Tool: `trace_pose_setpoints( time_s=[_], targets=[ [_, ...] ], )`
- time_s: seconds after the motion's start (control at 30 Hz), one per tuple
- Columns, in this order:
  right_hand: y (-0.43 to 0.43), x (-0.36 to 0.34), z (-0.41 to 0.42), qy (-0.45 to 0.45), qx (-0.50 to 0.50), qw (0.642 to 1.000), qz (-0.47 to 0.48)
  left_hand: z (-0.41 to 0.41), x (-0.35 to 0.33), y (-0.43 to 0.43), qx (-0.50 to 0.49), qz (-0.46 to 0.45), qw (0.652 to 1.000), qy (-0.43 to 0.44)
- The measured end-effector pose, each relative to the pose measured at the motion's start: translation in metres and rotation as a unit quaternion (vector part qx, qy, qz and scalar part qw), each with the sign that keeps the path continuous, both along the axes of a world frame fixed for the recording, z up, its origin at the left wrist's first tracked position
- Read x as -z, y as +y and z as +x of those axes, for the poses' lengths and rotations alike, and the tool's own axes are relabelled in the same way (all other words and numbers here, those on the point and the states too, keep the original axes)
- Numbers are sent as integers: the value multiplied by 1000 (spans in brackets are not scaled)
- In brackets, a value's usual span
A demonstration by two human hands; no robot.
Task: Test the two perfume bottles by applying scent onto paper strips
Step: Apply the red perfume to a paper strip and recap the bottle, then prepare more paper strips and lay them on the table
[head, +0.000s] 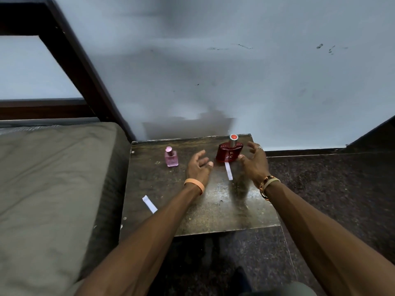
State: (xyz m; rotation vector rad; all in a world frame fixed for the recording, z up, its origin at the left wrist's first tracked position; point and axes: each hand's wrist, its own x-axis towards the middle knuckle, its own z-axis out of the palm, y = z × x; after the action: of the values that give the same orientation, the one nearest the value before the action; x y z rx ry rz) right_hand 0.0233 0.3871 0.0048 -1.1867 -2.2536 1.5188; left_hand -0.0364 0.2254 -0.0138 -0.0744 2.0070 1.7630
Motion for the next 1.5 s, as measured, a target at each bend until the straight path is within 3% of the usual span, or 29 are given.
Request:
trace_pose_setpoints(
  time_s=[0.13,0.2,0.33,0.47,0.6,0.77,0.97,1.13,1.3,1.5],
  targets=[
    [-32,-9,21,12,61,990,130,17,1,-44,1,10,1000,18],
    [-57,-17,29,30,46,985,162,25,-4,-67,-4,16,999,31],
    [-115,-25,30,52,-71,983,162,30,-15,-119,-55,1,997,58],
    [-172,-23,16,18,-210,968,137,21,-9,-182,-116,-138,975,132],
    [-222,-12,2,-39,-308,942,129,11,3,-222,-57,-287,948,123],
    [-255,15,0,-95,-380,906,163,5,22,-228,35,-328,937,113],
    [-257,28,1,-83,-416,883,203,5,33,-219,55,-359,921,139],
    [-253,31,0,-84,-408,892,177,2,34,-213,34,-329,935,124],
    [-254,24,1,-77,-344,931,92,-1,34,-214,46,-281,954,99],
    [-242,15,12,-87,-293,952,26,11,7,-207,13,-92,996,18]
  ],
)
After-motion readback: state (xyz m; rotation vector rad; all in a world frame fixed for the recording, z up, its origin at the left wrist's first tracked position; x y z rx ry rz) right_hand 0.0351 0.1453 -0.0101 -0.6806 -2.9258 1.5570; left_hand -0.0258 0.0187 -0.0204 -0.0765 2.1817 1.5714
